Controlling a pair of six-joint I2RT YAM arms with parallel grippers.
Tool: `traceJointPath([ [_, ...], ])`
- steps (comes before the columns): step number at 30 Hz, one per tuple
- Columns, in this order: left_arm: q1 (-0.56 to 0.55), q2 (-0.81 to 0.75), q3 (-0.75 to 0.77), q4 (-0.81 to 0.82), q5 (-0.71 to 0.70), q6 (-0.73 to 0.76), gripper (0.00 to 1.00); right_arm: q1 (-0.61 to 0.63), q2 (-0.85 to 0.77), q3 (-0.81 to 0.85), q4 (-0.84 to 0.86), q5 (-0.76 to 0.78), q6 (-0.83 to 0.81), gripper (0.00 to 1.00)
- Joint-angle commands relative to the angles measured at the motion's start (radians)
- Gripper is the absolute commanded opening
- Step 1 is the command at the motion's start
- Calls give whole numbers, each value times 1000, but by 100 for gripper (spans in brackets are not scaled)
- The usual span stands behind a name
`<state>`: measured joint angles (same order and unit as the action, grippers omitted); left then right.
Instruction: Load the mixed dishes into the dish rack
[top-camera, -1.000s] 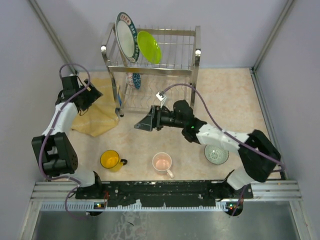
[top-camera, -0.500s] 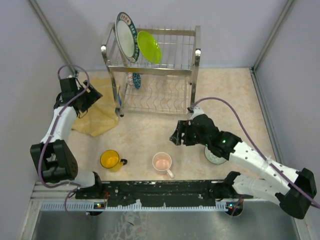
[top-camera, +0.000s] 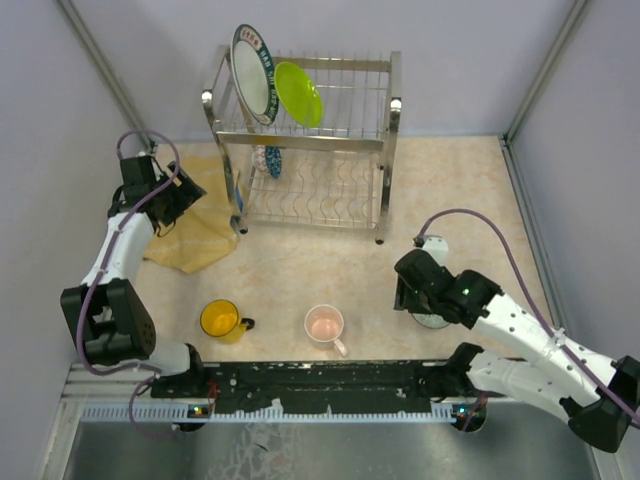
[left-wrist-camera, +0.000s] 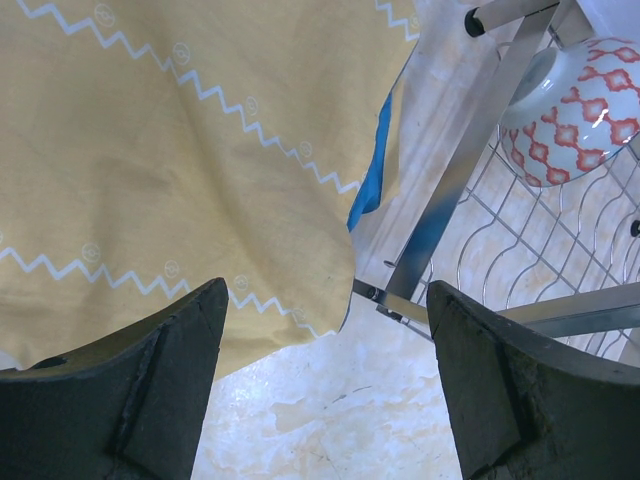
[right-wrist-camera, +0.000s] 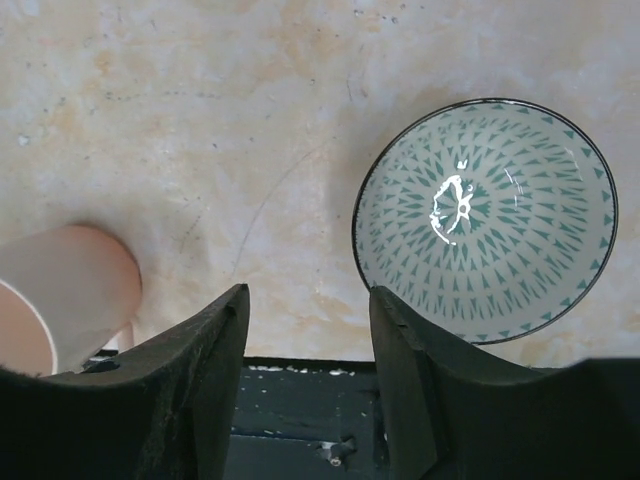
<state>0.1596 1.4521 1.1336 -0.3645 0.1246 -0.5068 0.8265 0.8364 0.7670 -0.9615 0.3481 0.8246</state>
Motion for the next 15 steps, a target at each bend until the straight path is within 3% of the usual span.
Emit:
traceJointPath([
  [1,2,22,13,2,13,15,86,2,40,9,-28,60,10,50],
  [15,2,61,9,31,15,14,86,3,261,22,-43,92,1,42],
])
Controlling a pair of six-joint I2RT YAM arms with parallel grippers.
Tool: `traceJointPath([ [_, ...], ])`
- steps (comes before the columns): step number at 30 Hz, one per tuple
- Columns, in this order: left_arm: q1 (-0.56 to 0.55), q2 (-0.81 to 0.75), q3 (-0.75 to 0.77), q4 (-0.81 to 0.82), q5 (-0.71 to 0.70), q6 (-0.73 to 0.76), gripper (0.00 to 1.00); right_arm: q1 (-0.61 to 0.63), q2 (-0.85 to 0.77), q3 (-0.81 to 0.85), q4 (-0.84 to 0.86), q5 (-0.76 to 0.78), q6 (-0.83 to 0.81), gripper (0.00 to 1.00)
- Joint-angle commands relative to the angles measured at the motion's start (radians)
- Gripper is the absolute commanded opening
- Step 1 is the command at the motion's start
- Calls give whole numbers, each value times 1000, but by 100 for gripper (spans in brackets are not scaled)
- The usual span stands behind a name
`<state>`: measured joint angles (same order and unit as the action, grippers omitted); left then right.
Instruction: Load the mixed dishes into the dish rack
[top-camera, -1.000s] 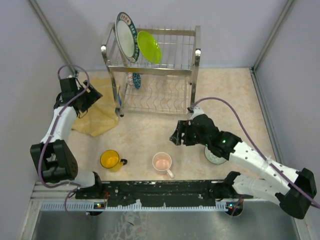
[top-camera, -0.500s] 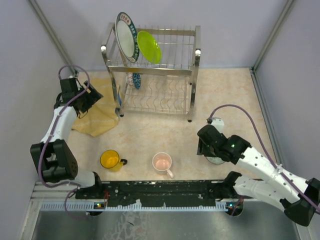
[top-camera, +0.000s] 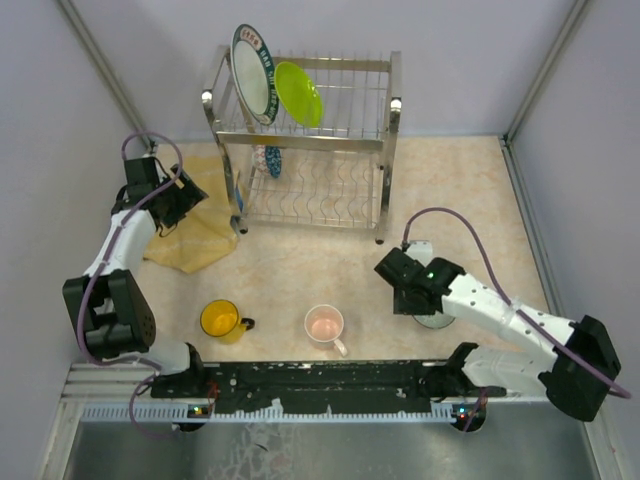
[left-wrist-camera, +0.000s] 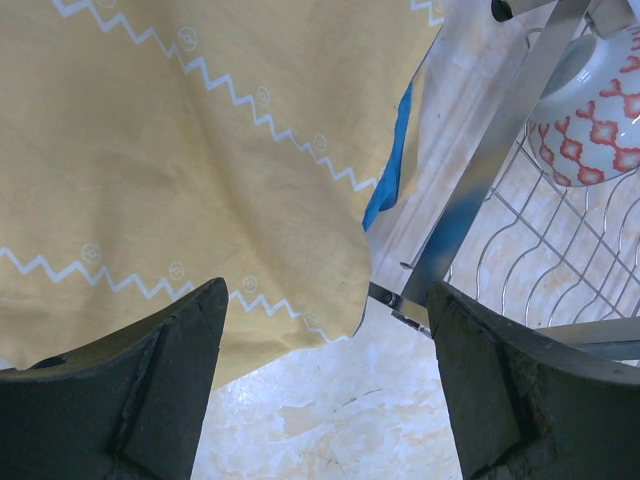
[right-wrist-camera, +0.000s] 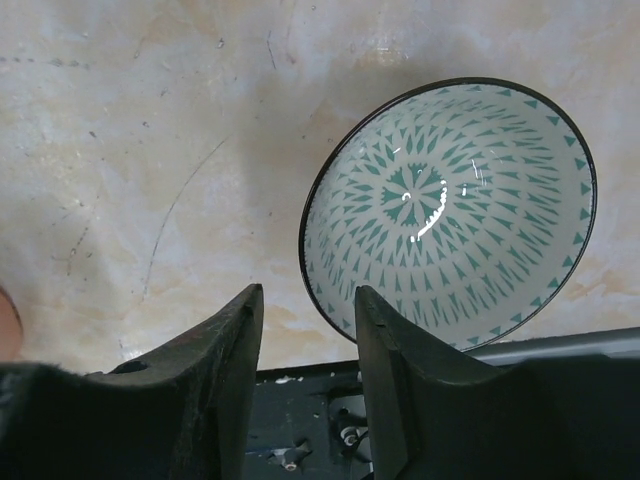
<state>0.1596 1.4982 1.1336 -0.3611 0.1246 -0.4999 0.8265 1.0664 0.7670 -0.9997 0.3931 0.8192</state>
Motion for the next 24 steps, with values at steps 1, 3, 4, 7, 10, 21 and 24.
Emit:
traceJointPath([
  [1,2,19,8,29,15,7,86,2,44,22,3,49,3,42],
  [3,1,28,7,35,15,7,86,2,75,28,10,52,-3,39],
  [4,2,31,9,38,14,7,86,2,93,30,17,53,-8,39],
  [7,2,43,16,46,9,9,86,2,148,34,30,58,-20,37],
  [10,1,60,33,45,7,11,86,2,191,31,49,64,-31,36],
  [21,3,114,88,37,-9,17,86,-24,267,15,110,72,-68,0],
  [24,3,121,95,37,-5,16,86,-24,255,32,102,75,-82,0],
])
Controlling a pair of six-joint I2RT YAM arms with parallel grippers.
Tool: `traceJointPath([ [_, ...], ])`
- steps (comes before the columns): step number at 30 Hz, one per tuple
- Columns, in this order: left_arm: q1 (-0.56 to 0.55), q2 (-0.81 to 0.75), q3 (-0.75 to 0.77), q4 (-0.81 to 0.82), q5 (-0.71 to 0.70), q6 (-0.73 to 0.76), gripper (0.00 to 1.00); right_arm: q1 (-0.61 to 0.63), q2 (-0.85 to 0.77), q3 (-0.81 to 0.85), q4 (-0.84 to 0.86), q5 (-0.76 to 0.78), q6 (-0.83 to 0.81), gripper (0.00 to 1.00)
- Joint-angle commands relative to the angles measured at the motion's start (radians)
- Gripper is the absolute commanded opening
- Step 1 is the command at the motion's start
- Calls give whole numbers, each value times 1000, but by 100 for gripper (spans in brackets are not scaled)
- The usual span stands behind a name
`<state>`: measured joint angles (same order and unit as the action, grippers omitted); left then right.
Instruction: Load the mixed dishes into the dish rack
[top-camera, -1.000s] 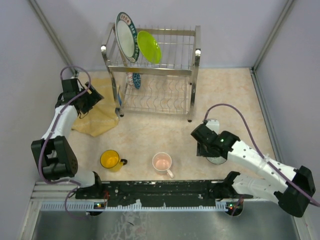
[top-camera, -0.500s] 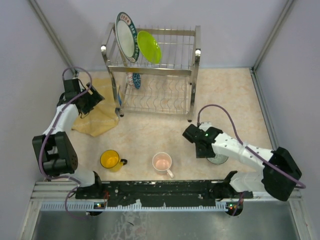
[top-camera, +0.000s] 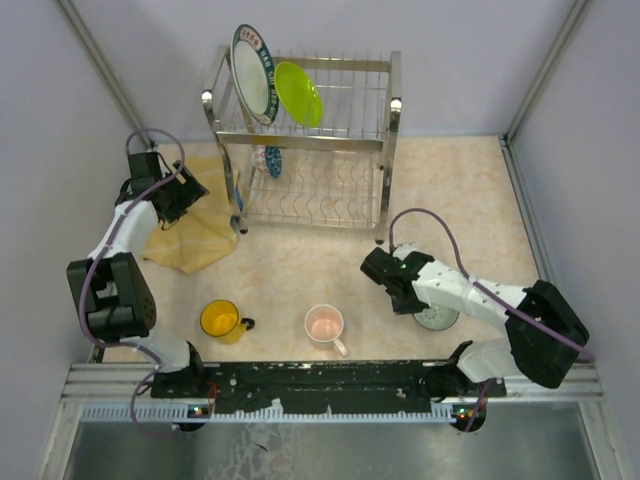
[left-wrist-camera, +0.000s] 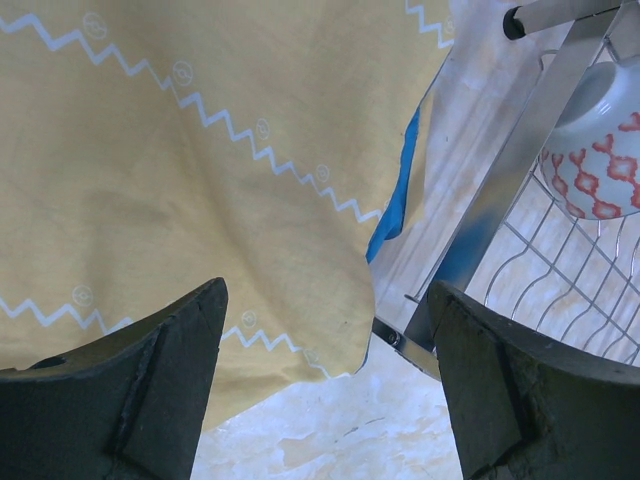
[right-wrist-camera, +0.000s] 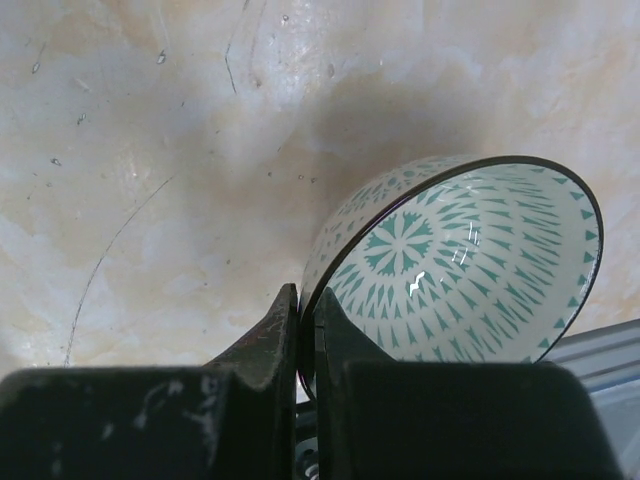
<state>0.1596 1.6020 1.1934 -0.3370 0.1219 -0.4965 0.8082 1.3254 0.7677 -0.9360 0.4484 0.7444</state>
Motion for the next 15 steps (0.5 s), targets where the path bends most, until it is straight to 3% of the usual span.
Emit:
traceJointPath([
  [1,3,19,38,13,-2,13,87,-6,-9,45,35,17,-18,0],
  [9,4,22,61,1,-7,19,86,1,-8,274,33,-122,-134,0],
  [15,3,11,50,1,-1,7,86,5,31,468,75,-318,-194,0],
])
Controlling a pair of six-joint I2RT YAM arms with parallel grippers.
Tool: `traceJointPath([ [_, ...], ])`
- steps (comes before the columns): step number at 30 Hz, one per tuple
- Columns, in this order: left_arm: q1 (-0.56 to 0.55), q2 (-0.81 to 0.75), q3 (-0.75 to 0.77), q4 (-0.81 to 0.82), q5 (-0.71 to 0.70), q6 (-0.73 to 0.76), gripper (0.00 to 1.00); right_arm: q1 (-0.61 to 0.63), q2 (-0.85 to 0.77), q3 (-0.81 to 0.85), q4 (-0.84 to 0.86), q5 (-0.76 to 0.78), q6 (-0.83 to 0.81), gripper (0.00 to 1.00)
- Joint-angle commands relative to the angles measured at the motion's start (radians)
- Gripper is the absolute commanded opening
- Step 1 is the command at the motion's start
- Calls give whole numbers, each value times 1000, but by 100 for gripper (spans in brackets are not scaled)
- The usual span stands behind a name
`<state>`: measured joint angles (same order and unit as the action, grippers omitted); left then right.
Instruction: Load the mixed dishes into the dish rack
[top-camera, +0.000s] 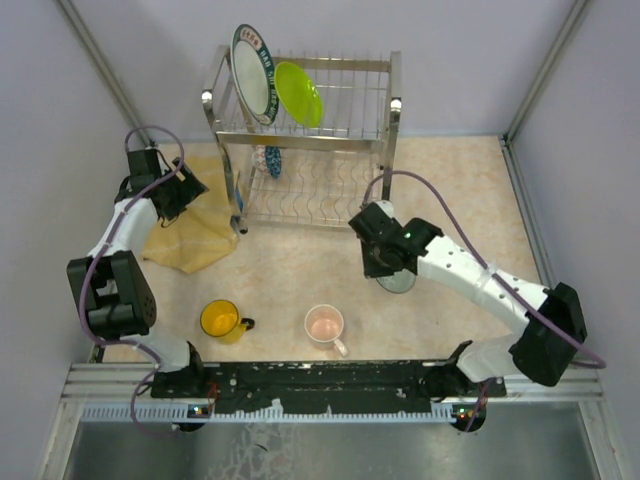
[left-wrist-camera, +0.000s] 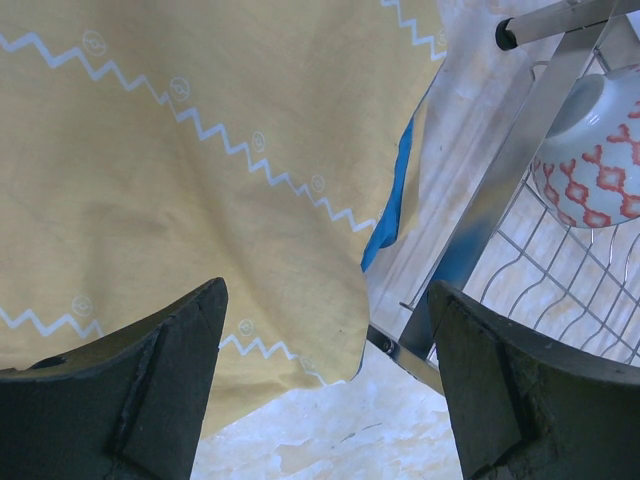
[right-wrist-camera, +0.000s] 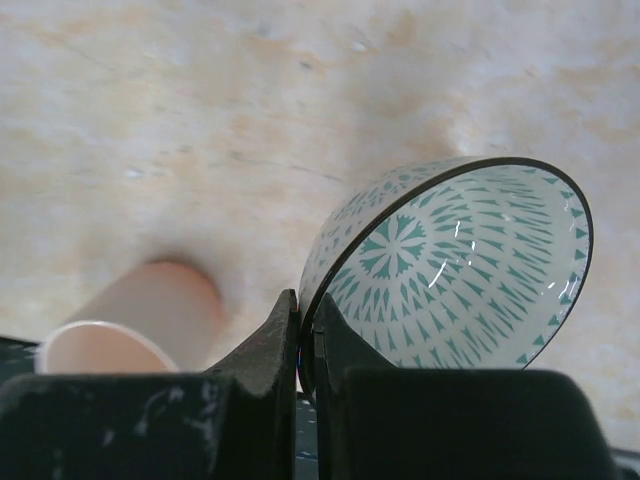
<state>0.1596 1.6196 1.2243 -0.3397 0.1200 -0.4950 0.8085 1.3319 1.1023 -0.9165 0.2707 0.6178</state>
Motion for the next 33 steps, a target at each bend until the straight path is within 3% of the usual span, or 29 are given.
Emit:
traceJointPath([
  [1,3,-11,16,4,0,2,87,5,35,158,69,-163,-69,0],
  [14,3,-28,17,4,-13,-2,86,2,204,227,471,-695,77,0],
  [19,4,-22,30,-4,-16,-1,86,-7,273,215,659,-840,188,0],
  [22,3,-20,34,-7,-21,3,86,-29,311,191,842,-934,337,0],
  [28,3,-20,39,-15,-35,17,86,-91,446,225,1178,-1030,570,0],
  [33,3,-15,46,-13,-37,21,86,-118,565,352,1236,-1025,632,0],
])
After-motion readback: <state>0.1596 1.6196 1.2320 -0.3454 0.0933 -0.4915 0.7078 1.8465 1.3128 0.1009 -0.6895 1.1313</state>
